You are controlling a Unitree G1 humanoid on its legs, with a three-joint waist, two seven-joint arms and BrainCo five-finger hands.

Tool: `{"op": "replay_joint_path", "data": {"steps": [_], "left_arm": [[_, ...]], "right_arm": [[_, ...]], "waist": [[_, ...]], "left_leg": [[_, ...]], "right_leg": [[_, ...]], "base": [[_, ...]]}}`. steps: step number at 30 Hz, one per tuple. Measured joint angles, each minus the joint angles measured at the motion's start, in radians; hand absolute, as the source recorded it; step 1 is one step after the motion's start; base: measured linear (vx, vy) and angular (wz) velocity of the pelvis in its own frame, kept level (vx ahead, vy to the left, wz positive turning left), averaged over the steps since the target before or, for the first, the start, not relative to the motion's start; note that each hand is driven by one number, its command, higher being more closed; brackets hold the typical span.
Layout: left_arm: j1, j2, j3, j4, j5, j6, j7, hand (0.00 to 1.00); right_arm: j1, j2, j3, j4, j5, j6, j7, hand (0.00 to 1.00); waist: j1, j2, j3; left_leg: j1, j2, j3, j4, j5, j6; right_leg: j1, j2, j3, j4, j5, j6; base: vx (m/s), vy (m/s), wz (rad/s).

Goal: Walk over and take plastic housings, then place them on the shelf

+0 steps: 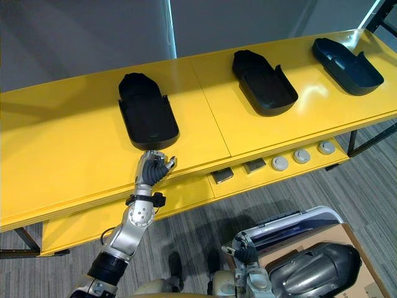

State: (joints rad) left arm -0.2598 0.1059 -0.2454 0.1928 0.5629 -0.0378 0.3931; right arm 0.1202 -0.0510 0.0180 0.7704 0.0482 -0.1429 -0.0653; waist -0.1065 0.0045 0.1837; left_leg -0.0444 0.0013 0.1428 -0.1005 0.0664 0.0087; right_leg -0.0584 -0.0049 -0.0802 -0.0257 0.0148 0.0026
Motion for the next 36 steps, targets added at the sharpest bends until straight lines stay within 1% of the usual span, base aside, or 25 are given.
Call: {"op": "replay_joint_path", "data": {"steps": [3, 10, 13, 17, 24, 26, 29, 31, 32, 33, 34, 35, 36], "left_arm": [[-0.037, 0.020, 0.003, 0.032, 0.000, 0.014, 0.001, 1.00], [-0.141, 0.026, 0.024, 0.112, -0.002, 0.041, 0.018, 1.00], [-0.155, 0.025, 0.036, 0.118, -0.003, 0.056, 0.024, 1.00], [-0.156, 0.024, 0.060, 0.118, -0.003, 0.057, 0.026, 1.00], [-0.151, 0.022, 0.061, 0.107, -0.013, 0.057, 0.028, 1.00], [-0.142, 0.017, 0.061, 0.067, -0.018, 0.057, 0.028, 1.00], [-0.082, 0.013, 0.052, -0.141, -0.055, 0.048, 0.029, 1.00], [-0.023, 0.017, 0.053, -0.352, -0.114, 0.003, 0.028, 1.00], [-0.007, 0.020, 0.056, -0.403, -0.124, -0.013, 0.028, 1.00], [0.028, 0.028, 0.074, -0.506, -0.138, -0.048, 0.027, 1.00], [0.059, 0.032, 0.111, -0.596, -0.164, -0.088, 0.027, 1.00], [0.078, 0.035, 0.141, -0.638, -0.171, -0.105, 0.029, 1.00], [0.105, 0.038, 0.196, -0.685, -0.193, -0.129, 0.039, 1.00]], "right_arm": [[-0.008, 0.000, 0.001, 0.001, 0.000, 0.000, 0.000, 0.00], [-0.026, 0.001, 0.000, 0.001, 0.000, 0.000, 0.000, 0.00], [-0.028, 0.002, -0.001, 0.001, 0.000, 0.001, 0.000, 0.00], [-0.033, 0.002, -0.002, 0.002, 0.000, 0.001, 0.001, 0.00], [-0.039, 0.004, -0.005, 0.012, 0.000, 0.000, 0.000, 0.00], [-0.044, 0.004, -0.008, 0.024, 0.000, 0.000, 0.000, 0.00], [-0.046, 0.003, -0.009, 0.034, 0.000, 0.000, -0.002, 0.00], [-0.042, 0.001, -0.010, 0.039, 0.000, 0.002, -0.003, 0.00], [-0.040, 0.000, -0.011, 0.040, 0.000, 0.003, -0.005, 0.00], [-0.036, -0.005, -0.011, 0.040, 0.000, 0.008, -0.006, 0.00], [-0.029, -0.013, -0.010, 0.040, 0.000, 0.011, -0.006, 0.00], [-0.026, -0.018, -0.010, 0.040, 0.000, 0.011, -0.006, 0.00], [-0.025, -0.023, -0.010, 0.041, -0.002, 0.014, -0.006, 0.00]], "waist": [[-0.016, 0.000, 0.000], [-0.021, 0.002, 0.001], [-0.021, 0.002, 0.001], [-0.024, 0.006, 0.004], [-0.022, 0.006, 0.005], [-0.019, 0.006, 0.005], [-0.016, 0.008, 0.006], [-0.013, 0.014, 0.009], [-0.012, 0.015, 0.010], [-0.006, 0.019, 0.011], [0.009, 0.024, 0.011], [0.013, 0.027, 0.011], [0.015, 0.032, 0.010]], "left_leg": [[-0.008, 0.000, 0.001, -0.002, 0.000, 0.000], [-0.026, 0.001, 0.014, -0.002, 0.000, 0.000], [-0.028, 0.001, 0.020, -0.002, 0.000, 0.000], [-0.028, 0.001, 0.024, -0.002, 0.000, 0.000], [-0.027, 0.001, 0.024, -0.002, 0.000, 0.000], [-0.027, 0.001, 0.023, -0.002, 0.000, 0.000], [-0.027, 0.001, 0.015, 0.003, 0.000, 0.000], [-0.018, 0.000, 0.002, 0.003, 0.000, 0.000], [-0.013, -0.001, -0.001, 0.003, 0.000, 0.000], [-0.004, -0.001, -0.004, 0.003, 0.000, 0.000], [0.003, -0.001, -0.005, 0.003, -0.001, -0.002], [0.005, -0.001, -0.007, 0.003, -0.001, -0.002], [0.008, -0.001, -0.016, 0.002, -0.001, -0.002]], "right_leg": [[-0.007, 0.000, 0.000, 0.000, 0.000, 0.000], [-0.032, 0.001, 0.006, 0.001, 0.009, -0.004], [-0.035, 0.001, 0.010, 0.001, 0.009, -0.004], [-0.036, 0.001, 0.014, 0.001, 0.009, -0.004], [-0.036, 0.001, 0.014, 0.002, 0.009, -0.004], [-0.034, 0.001, 0.012, 0.002, 0.009, -0.004], [-0.032, 0.000, 0.012, 0.002, 0.009, -0.004], [-0.017, -0.001, 0.002, 0.001, 0.008, -0.005], [-0.011, -0.002, -0.001, 0.001, 0.007, -0.005], [-0.001, -0.002, -0.003, 0.001, 0.004, -0.005], [0.006, -0.002, -0.003, 0.002, 0.003, -0.005], [0.009, -0.002, -0.004, 0.002, 0.003, -0.005], [0.014, -0.002, -0.011, 0.002, 0.002, -0.004]], "base": [[0.00, 0.005, -0.01], [0.00, 0.014, -0.05], [0.01, 0.016, -0.04], [0.01, 0.008, -0.02], [0.00, 0.000, 0.00], [0.00, 0.000, 0.00], [0.02, 0.018, 0.07], [0.02, 0.015, 0.14], [0.02, 0.016, 0.13], [0.00, 0.014, 0.06], [0.00, 0.013, 0.05], [-0.01, 0.007, 0.08], [-0.03, 0.003, 0.27]]}}
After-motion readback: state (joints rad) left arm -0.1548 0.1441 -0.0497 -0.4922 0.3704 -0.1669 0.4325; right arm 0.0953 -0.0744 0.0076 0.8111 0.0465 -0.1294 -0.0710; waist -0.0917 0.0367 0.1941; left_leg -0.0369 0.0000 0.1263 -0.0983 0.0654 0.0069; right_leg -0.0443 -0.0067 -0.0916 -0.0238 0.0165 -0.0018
